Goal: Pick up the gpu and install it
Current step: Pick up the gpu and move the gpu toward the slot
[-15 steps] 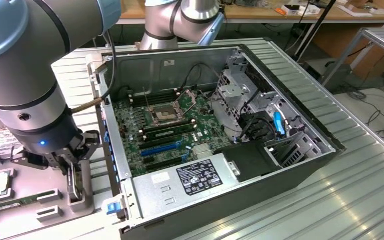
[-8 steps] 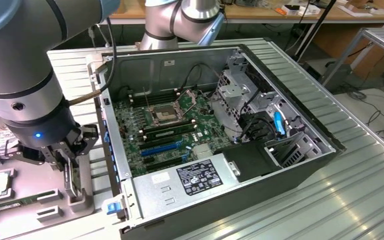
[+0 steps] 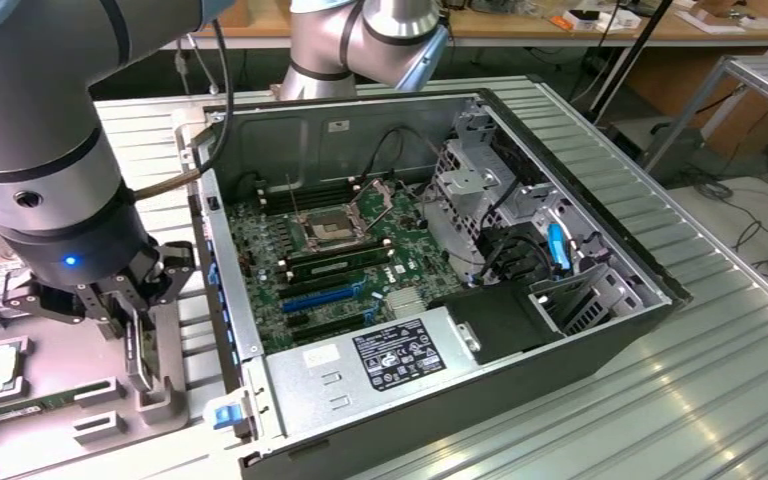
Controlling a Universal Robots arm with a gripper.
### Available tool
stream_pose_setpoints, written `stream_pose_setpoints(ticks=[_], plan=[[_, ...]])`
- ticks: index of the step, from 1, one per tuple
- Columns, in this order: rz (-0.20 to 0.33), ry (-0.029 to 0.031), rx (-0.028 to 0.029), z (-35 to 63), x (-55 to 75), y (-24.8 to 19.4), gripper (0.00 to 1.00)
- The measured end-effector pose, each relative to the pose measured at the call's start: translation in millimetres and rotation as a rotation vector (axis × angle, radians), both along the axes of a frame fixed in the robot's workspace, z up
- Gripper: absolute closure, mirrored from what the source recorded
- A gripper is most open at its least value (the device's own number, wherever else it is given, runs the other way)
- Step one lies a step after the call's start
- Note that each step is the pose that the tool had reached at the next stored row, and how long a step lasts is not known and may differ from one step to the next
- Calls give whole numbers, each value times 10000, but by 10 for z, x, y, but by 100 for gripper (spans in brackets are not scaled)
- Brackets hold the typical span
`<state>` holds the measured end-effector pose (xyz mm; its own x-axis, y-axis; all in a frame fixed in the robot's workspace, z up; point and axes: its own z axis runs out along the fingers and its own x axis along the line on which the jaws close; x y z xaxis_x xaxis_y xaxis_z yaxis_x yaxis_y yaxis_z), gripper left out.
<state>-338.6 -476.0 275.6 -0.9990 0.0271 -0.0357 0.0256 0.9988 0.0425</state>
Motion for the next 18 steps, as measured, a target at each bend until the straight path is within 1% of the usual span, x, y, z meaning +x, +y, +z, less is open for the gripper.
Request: stream_pose_setpoints(ticks=[3,14,18], plan=[[0,4,0,37,0,0,73],[0,6,-1,44,0,0,73],[-1,11,0,93,0,0,73]])
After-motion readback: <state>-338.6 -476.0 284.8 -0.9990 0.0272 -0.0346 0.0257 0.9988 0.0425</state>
